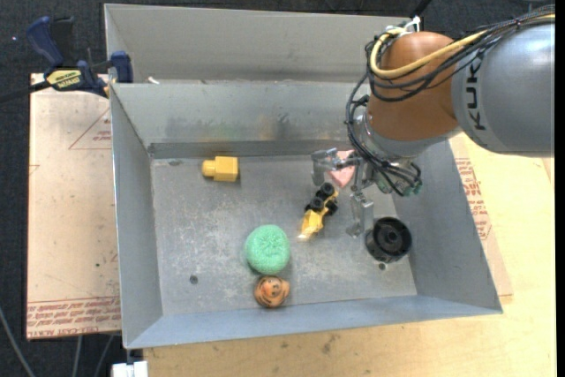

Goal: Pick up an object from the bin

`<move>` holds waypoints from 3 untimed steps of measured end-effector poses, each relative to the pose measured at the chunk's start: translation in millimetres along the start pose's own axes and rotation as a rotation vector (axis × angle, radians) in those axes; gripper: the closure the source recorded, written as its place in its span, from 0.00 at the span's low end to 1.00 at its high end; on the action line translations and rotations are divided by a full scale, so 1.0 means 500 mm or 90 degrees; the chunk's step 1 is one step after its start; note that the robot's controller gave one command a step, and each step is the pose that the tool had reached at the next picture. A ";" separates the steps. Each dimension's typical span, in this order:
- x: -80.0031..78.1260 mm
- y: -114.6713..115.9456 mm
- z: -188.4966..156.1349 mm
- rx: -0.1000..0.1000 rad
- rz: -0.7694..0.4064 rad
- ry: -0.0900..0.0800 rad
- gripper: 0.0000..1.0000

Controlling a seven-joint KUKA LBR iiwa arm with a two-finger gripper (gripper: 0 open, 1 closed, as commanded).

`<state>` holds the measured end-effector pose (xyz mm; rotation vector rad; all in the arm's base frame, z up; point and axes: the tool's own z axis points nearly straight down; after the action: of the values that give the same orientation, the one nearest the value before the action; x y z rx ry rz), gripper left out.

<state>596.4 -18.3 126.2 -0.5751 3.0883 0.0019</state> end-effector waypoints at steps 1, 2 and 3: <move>-0.015 -0.013 -0.005 0.001 -0.048 -0.002 0.00; -0.016 -0.010 0.091 0.001 -0.198 -0.002 0.00; -0.039 -0.029 0.111 0.001 -0.293 -0.003 1.00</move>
Offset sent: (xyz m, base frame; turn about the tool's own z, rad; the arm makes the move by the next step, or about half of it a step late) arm 0.0074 -0.0019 -0.0562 -0.3231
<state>619.7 -24.6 70.6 -1.2629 2.8709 -0.0002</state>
